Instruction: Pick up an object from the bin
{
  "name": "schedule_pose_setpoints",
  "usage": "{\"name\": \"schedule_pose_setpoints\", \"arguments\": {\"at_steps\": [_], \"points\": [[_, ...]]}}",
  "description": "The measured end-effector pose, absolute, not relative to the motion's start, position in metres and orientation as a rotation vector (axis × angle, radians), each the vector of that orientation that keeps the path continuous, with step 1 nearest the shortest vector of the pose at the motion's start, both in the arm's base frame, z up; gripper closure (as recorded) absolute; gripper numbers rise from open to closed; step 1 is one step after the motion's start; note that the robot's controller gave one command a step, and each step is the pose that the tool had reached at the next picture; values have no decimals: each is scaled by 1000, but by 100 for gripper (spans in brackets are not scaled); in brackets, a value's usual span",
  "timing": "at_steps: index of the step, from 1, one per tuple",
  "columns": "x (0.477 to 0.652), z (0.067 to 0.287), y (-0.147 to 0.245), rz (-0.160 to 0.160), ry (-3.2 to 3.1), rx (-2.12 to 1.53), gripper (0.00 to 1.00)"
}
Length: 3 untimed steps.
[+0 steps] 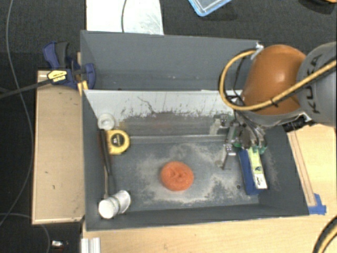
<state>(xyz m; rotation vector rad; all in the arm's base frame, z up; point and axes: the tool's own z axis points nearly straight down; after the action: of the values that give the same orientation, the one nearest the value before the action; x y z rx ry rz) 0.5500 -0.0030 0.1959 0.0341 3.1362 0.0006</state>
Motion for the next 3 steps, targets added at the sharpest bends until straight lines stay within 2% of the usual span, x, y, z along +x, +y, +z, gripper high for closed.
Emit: {"name": "schedule_pose_setpoints", "arguments": {"at_steps": [1,2,3], "points": [[528,172,4,-4,3131,-2,0],[525,136,76,0,3127,-134,0],[508,130,92,-2,3127,-71,0]]}}
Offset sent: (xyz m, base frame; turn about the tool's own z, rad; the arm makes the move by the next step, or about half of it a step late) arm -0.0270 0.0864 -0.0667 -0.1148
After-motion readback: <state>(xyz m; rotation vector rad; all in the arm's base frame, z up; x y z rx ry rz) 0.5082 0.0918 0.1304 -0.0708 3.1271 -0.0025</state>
